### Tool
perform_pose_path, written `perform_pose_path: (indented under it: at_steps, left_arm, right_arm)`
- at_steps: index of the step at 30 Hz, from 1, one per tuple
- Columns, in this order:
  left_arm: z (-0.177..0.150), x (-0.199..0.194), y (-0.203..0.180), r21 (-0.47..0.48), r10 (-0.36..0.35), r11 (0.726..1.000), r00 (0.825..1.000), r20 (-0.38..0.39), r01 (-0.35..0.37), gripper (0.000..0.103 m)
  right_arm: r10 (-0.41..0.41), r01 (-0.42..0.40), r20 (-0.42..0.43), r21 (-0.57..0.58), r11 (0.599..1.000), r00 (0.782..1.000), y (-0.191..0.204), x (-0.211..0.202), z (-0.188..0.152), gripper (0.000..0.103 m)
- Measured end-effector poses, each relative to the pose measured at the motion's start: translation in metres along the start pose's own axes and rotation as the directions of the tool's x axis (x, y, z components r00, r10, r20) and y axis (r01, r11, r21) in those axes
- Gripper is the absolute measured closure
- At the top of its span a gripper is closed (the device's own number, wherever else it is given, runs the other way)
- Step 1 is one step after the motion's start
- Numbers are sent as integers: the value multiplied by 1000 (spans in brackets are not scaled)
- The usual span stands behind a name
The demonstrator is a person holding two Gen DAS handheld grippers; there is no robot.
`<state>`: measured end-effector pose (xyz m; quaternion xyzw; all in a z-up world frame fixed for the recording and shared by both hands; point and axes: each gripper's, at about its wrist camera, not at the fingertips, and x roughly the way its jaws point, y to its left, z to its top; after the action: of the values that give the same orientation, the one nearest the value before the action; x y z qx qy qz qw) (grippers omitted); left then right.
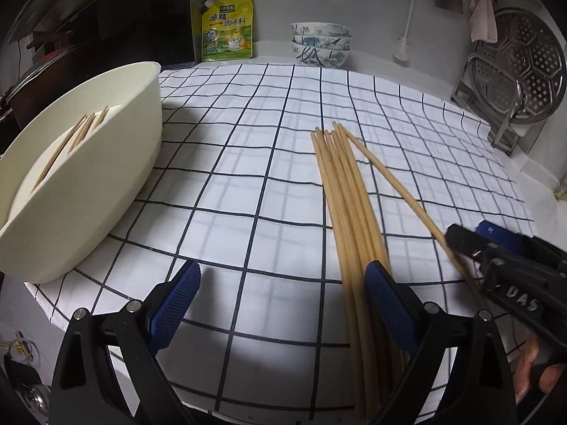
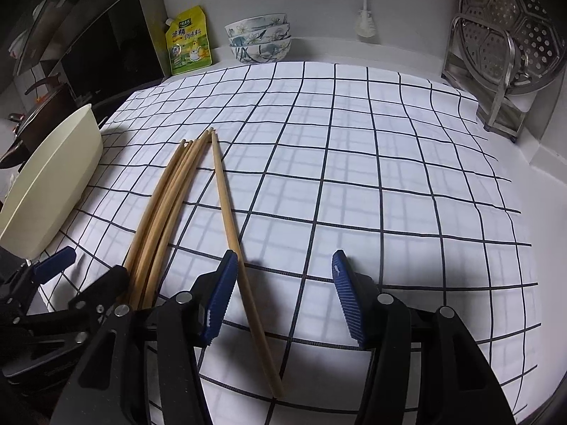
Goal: Organize utensils
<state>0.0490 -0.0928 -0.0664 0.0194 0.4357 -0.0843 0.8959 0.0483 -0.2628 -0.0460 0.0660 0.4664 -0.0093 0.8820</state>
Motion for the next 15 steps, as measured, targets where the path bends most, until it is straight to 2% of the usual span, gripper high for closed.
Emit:
perform_pose_path:
  at_steps: [2, 15]
  left_arm:
    - [-1, 2, 3, -9, 1, 1000, 1000, 5, -1, 7]
    - [-2, -2, 22, -52, 16, 999, 1000, 19, -15, 7]
  right_arm:
    - [5, -5, 3, 9, 1000, 1000, -2, -1, 0, 50]
    - [18, -18, -10, -15, 1000, 1000, 6, 3, -1, 50]
